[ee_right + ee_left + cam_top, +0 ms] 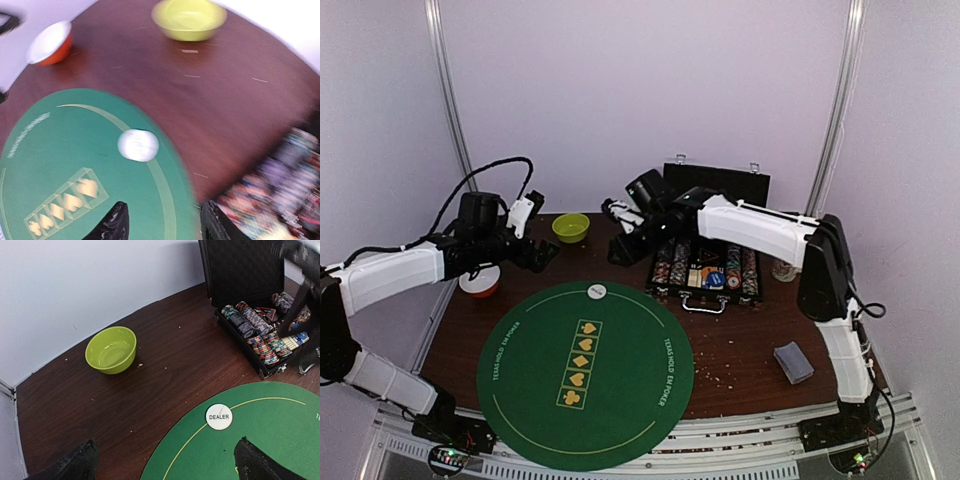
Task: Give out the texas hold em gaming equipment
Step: Pick up the small blind button from the poker case.
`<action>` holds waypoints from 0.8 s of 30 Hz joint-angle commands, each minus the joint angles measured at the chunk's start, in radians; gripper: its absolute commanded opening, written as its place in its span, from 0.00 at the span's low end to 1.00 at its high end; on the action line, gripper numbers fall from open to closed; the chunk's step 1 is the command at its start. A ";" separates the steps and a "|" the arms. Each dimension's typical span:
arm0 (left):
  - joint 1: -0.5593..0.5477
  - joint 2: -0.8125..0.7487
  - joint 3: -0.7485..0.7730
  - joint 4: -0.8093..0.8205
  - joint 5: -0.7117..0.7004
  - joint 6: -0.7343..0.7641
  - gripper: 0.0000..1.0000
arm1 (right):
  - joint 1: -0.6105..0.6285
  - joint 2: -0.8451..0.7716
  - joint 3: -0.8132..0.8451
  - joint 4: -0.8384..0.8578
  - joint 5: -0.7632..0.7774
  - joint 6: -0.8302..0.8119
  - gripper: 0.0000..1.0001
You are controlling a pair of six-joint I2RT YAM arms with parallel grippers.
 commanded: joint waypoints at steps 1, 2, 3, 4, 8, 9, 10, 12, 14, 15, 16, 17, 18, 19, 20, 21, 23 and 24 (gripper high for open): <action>-0.003 0.001 0.016 0.016 0.031 -0.011 0.98 | -0.189 -0.182 -0.141 -0.177 0.243 0.045 0.53; -0.003 0.003 0.016 0.019 0.029 -0.011 0.98 | -0.214 -0.204 -0.186 -0.195 0.291 0.051 0.57; -0.003 0.005 0.015 0.022 0.028 -0.011 0.98 | -0.238 -0.223 -0.226 -0.209 0.324 0.057 0.62; -0.003 0.009 0.015 0.024 0.029 -0.010 0.98 | -0.257 -0.235 -0.260 -0.221 0.340 0.058 0.67; -0.003 0.022 0.028 0.023 0.037 -0.009 0.98 | -0.282 -0.228 -0.314 -0.266 0.350 0.026 0.99; -0.003 0.022 0.030 0.023 0.036 -0.009 0.98 | -0.284 -0.213 -0.316 -0.276 0.346 0.014 1.00; -0.002 0.021 0.031 0.021 0.037 -0.009 0.98 | -0.286 -0.200 -0.314 -0.286 0.341 0.004 1.00; -0.002 0.014 0.029 0.021 0.035 -0.009 0.98 | -0.289 -0.168 -0.293 -0.300 0.317 -0.017 0.92; -0.003 0.007 0.021 0.021 0.030 -0.007 0.98 | -0.292 -0.137 -0.274 -0.304 0.276 -0.026 0.84; -0.003 0.006 0.019 0.020 0.027 -0.006 0.98 | -0.292 -0.122 -0.264 -0.309 0.260 -0.028 0.84; -0.003 0.003 0.015 0.019 0.023 -0.004 0.98 | -0.292 -0.107 -0.251 -0.317 0.247 -0.029 0.83; -0.003 0.001 0.013 0.018 0.018 -0.004 0.98 | -0.292 -0.095 -0.245 -0.324 0.245 -0.025 0.83; -0.003 0.000 0.011 0.018 0.016 -0.004 0.98 | -0.292 -0.084 -0.244 -0.324 0.252 -0.020 0.81; -0.003 -0.001 0.008 0.017 0.014 -0.004 0.98 | -0.292 -0.073 -0.243 -0.329 0.268 -0.013 0.80; -0.003 -0.001 0.007 0.017 0.014 -0.004 0.98 | -0.292 -0.064 -0.245 -0.336 0.283 -0.009 0.80; -0.003 -0.001 0.007 0.017 0.014 -0.003 0.98 | -0.292 -0.057 -0.245 -0.342 0.290 -0.008 0.80; -0.003 0.001 0.008 0.017 0.012 0.000 0.98 | -0.292 -0.050 -0.253 -0.347 0.295 -0.007 0.79; -0.002 0.002 0.010 0.017 0.012 0.003 0.98 | -0.292 -0.049 -0.258 -0.345 0.293 -0.007 0.77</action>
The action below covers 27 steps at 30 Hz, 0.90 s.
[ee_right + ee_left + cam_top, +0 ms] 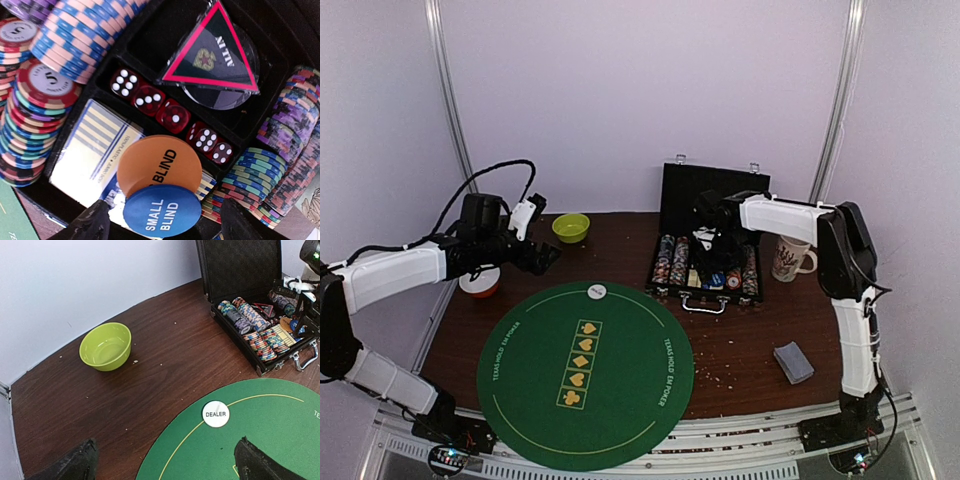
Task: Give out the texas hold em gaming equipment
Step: Pick up the small blind button from the poker case.
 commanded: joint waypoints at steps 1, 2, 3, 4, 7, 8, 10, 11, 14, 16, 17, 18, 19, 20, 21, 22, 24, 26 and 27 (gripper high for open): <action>-0.003 -0.013 0.013 0.026 -0.009 0.007 0.98 | -0.004 0.011 0.009 -0.043 0.015 0.005 0.75; -0.002 -0.011 0.017 0.026 -0.010 0.011 0.98 | -0.004 0.010 0.005 -0.041 0.004 0.004 0.71; -0.003 -0.009 0.021 0.025 -0.012 0.013 0.98 | -0.004 0.009 0.000 -0.036 -0.009 0.003 0.69; -0.003 -0.007 0.026 0.023 -0.012 0.015 0.98 | -0.005 0.007 -0.005 -0.033 -0.023 0.004 0.67; -0.003 -0.003 0.036 0.019 -0.014 0.018 0.98 | -0.007 0.005 -0.021 -0.028 -0.057 0.007 0.62; -0.003 -0.003 0.037 0.018 -0.014 0.018 0.98 | -0.007 0.006 -0.027 -0.026 -0.059 0.010 0.59; -0.003 -0.004 0.037 0.018 -0.016 0.020 0.98 | -0.010 0.010 -0.038 -0.028 -0.048 0.015 0.57; -0.003 -0.005 0.035 0.018 -0.017 0.020 0.98 | -0.011 0.011 -0.042 -0.030 -0.042 0.016 0.57; -0.003 -0.006 0.033 0.018 -0.017 0.023 0.98 | -0.012 0.014 -0.048 -0.031 -0.016 0.021 0.55; -0.003 -0.006 0.033 0.016 -0.018 0.023 0.98 | -0.011 0.017 -0.048 -0.036 -0.014 0.020 0.54; -0.003 -0.006 0.033 0.017 -0.017 0.023 0.98 | -0.012 0.017 -0.048 -0.036 -0.018 0.020 0.53; -0.002 -0.006 0.033 0.016 -0.017 0.023 0.98 | -0.012 0.017 -0.048 -0.038 -0.017 0.020 0.52; -0.003 -0.007 0.033 0.017 -0.017 0.023 0.98 | -0.011 0.017 -0.049 -0.041 -0.015 0.019 0.52; -0.003 -0.008 0.033 0.016 -0.016 0.023 0.98 | -0.012 0.016 -0.046 -0.046 -0.007 0.019 0.52; -0.003 -0.008 0.033 0.018 -0.016 0.023 0.98 | -0.012 0.017 -0.045 -0.050 0.000 0.019 0.52; -0.002 -0.008 0.033 0.017 -0.017 0.023 0.98 | -0.012 0.016 -0.044 -0.053 0.007 0.019 0.51; -0.003 -0.009 0.033 0.018 -0.017 0.023 0.98 | -0.012 0.014 -0.044 -0.053 0.014 0.019 0.48; -0.002 -0.009 0.034 0.018 -0.018 0.024 0.98 | -0.012 0.009 -0.041 -0.050 0.024 0.022 0.44; -0.003 -0.009 0.036 0.018 -0.017 0.025 0.98 | -0.012 0.008 -0.039 -0.050 0.030 0.024 0.44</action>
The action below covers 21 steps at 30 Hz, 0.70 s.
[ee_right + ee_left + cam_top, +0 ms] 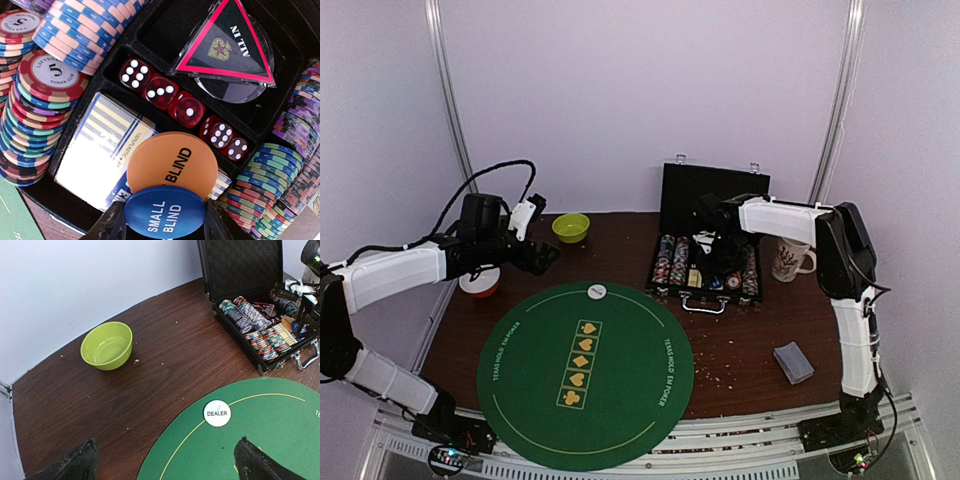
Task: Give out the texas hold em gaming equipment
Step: Pick up the small blind button from the poker case.
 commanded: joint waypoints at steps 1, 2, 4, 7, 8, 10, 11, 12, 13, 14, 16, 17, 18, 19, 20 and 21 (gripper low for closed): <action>-0.002 -0.009 0.036 0.021 -0.011 0.013 0.98 | -0.007 -0.002 -0.015 -0.049 0.062 0.010 0.43; -0.002 -0.010 0.037 0.021 -0.011 0.013 0.98 | -0.007 -0.004 -0.011 -0.049 0.061 0.011 0.43; -0.003 -0.011 0.038 0.021 -0.012 0.014 0.98 | -0.005 -0.011 -0.003 -0.049 0.060 0.011 0.42; -0.003 -0.014 0.035 0.021 -0.013 0.016 0.98 | -0.004 -0.022 0.005 -0.048 0.066 0.012 0.42; -0.002 -0.015 0.035 0.021 -0.013 0.016 0.98 | -0.004 -0.027 0.008 -0.048 0.070 0.013 0.42; -0.002 -0.015 0.035 0.021 -0.011 0.016 0.98 | -0.004 -0.036 0.011 -0.044 0.072 0.013 0.42; -0.002 -0.015 0.036 0.021 -0.011 0.016 0.98 | -0.004 -0.038 0.014 -0.044 0.071 0.013 0.42; -0.003 -0.015 0.035 0.022 -0.011 0.016 0.98 | -0.004 -0.041 0.017 -0.045 0.071 0.011 0.42; -0.003 -0.015 0.036 0.021 -0.010 0.016 0.98 | -0.004 -0.044 0.022 -0.046 0.072 0.010 0.41; -0.002 -0.014 0.036 0.021 -0.009 0.016 0.98 | -0.004 -0.048 0.026 -0.047 0.073 0.009 0.41; -0.003 -0.014 0.035 0.022 -0.008 0.011 0.98 | -0.003 -0.055 0.035 -0.048 0.072 0.004 0.41; -0.002 -0.013 0.035 0.020 -0.006 0.009 0.98 | -0.004 -0.058 0.040 -0.048 0.067 0.002 0.41; -0.003 -0.012 0.035 0.021 -0.005 0.005 0.98 | -0.005 -0.063 0.044 -0.048 0.063 -0.002 0.41; -0.003 -0.012 0.033 0.021 -0.004 0.000 0.98 | -0.001 -0.067 0.048 -0.048 0.054 -0.008 0.41; -0.002 -0.012 0.032 0.021 -0.002 -0.008 0.98 | -0.001 -0.071 0.053 -0.048 0.050 -0.016 0.41; -0.003 -0.013 0.033 0.020 0.000 -0.017 0.98 | 0.001 -0.075 0.058 -0.048 0.049 -0.021 0.41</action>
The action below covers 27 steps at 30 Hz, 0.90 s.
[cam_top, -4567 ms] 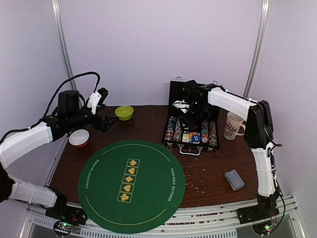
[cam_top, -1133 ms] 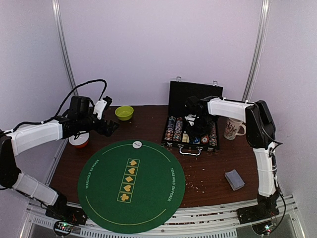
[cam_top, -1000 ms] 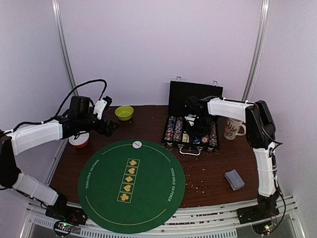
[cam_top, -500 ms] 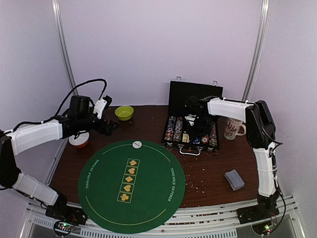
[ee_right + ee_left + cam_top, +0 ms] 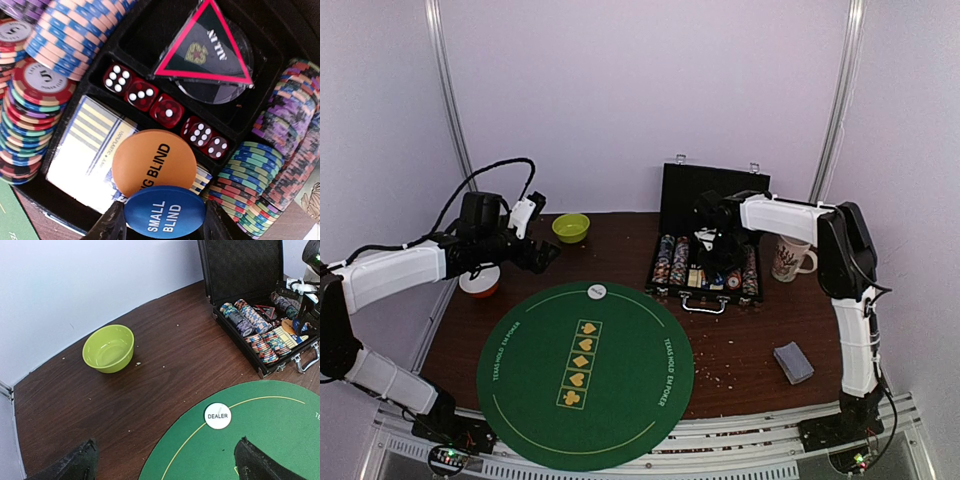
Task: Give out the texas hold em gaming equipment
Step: Pick up the small blind button from the poker case, then place the small blind button on the poker table mat.
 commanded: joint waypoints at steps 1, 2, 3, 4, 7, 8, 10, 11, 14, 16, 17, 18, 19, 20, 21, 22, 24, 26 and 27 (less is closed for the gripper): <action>-0.003 -0.014 0.021 0.020 0.003 -0.029 0.98 | 0.003 -0.073 0.042 -0.028 0.007 -0.026 0.41; -0.003 -0.015 0.021 0.020 0.005 -0.041 0.98 | 0.003 -0.077 0.046 -0.027 0.004 -0.034 0.41; -0.002 -0.018 0.020 0.020 0.007 -0.053 0.98 | 0.003 -0.082 0.048 -0.026 0.000 -0.039 0.41; -0.003 -0.020 0.018 0.021 0.009 -0.067 0.98 | 0.003 -0.086 0.047 -0.019 -0.007 -0.048 0.41; -0.002 -0.030 0.010 0.021 0.010 -0.108 0.98 | 0.004 -0.103 0.045 -0.002 -0.030 -0.076 0.41; -0.003 -0.035 0.007 0.020 0.006 -0.126 0.98 | 0.004 -0.110 0.045 0.008 -0.038 -0.085 0.41; -0.003 -0.046 -0.003 0.019 -0.010 -0.163 0.98 | 0.006 -0.117 0.044 0.024 -0.056 -0.103 0.41; -0.003 -0.053 -0.009 0.017 -0.020 -0.188 0.98 | 0.007 -0.120 0.048 0.032 -0.065 -0.115 0.41; -0.003 -0.082 -0.037 0.021 -0.038 -0.254 0.98 | 0.011 -0.131 0.054 0.039 -0.068 -0.145 0.41; -0.004 -0.104 -0.056 0.022 -0.048 -0.294 0.98 | 0.013 -0.142 0.048 0.051 -0.069 -0.161 0.40; -0.004 -0.115 -0.066 0.021 -0.052 -0.310 0.98 | 0.014 -0.147 0.049 0.055 -0.076 -0.166 0.40; -0.004 -0.129 -0.077 0.021 -0.060 -0.330 0.98 | 0.015 -0.154 0.048 0.058 -0.083 -0.168 0.40; -0.004 -0.144 -0.091 0.022 -0.065 -0.347 0.98 | 0.016 -0.160 0.048 0.060 -0.090 -0.168 0.40; -0.004 -0.160 -0.102 0.022 -0.071 -0.364 0.98 | 0.018 -0.167 0.048 0.061 -0.094 -0.168 0.40; -0.004 -0.181 -0.119 0.022 -0.076 -0.376 0.98 | 0.025 -0.176 0.045 0.063 -0.093 -0.169 0.40; -0.004 -0.194 -0.131 0.021 -0.082 -0.383 0.98 | 0.031 -0.185 0.041 0.067 -0.093 -0.171 0.40; -0.004 -0.218 -0.150 0.020 -0.089 -0.394 0.98 | 0.050 -0.207 0.029 0.075 -0.096 -0.177 0.40; -0.005 -0.230 -0.159 0.011 -0.093 -0.398 0.98 | 0.072 -0.234 0.006 0.092 -0.095 -0.183 0.40; -0.006 -0.231 -0.157 0.003 -0.095 -0.398 0.98 | 0.082 -0.246 -0.007 0.098 -0.094 -0.186 0.41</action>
